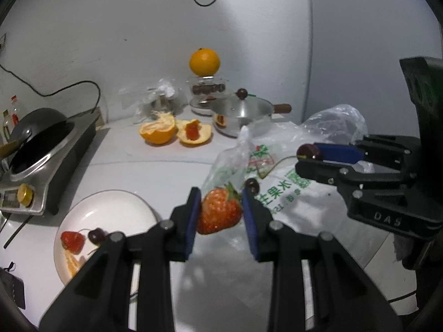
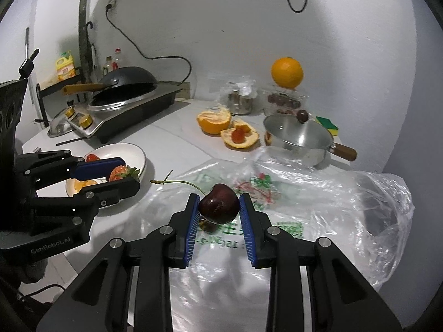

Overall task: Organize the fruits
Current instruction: 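Carry the strawberry and cherry over the white plate with both tools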

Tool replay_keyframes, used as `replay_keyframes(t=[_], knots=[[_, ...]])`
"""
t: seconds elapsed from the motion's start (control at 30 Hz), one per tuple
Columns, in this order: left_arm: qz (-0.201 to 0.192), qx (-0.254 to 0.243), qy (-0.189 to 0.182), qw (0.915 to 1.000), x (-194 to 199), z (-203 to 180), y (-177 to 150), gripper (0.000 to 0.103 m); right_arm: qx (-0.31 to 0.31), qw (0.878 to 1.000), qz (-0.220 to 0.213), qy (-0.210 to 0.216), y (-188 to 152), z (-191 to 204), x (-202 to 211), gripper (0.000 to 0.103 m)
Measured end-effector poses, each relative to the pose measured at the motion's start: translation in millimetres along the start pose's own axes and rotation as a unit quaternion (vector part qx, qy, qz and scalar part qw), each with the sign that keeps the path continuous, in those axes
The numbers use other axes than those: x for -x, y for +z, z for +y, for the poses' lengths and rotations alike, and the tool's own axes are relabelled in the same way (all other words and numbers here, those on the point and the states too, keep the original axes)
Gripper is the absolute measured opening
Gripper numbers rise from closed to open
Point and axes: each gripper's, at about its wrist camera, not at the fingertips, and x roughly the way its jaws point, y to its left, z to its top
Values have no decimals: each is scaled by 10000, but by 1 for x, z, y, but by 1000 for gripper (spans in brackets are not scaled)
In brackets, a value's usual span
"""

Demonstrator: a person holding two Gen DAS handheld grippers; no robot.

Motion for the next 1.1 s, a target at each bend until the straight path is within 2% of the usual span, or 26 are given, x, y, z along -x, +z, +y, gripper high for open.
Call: replay_keyframes(t=[0.8,1.1], knots=[[-110,577,456,9972,39,98,-41,31,490,9982,142,302,21,90,-39,31],[-103,788,613,9950,41,131,-53,31,699,9964,244,422,28,115,-56,31]])
